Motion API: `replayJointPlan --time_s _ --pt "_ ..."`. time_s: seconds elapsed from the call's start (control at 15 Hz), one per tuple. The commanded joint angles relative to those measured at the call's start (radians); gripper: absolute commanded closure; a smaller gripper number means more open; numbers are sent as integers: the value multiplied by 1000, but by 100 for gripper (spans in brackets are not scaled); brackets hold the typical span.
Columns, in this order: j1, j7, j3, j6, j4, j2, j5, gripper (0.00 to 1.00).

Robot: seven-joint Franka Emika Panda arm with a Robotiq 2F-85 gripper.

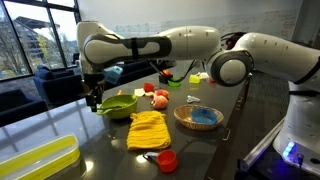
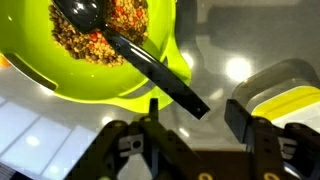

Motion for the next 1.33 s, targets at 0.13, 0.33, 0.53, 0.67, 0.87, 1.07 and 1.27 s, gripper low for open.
replayJointPlan --time_s 0.13,0.33,0.53,0.67,0.87,1.07,1.27 --pt "-10 2 7 -13 -21 -23 -5 30" --pt "-13 -2 10 -6 -18 -19 -4 56" --pt "-16 -3 13 2 -12 -12 -1 24" --pt "-18 -3 13 0 -10 -7 -2 13" --pt "-24 -8 17 8 -5 3 2 7" --pt "-28 -6 15 5 3 14 0 7" --pt "-31 -7 15 1 16 29 0 10"
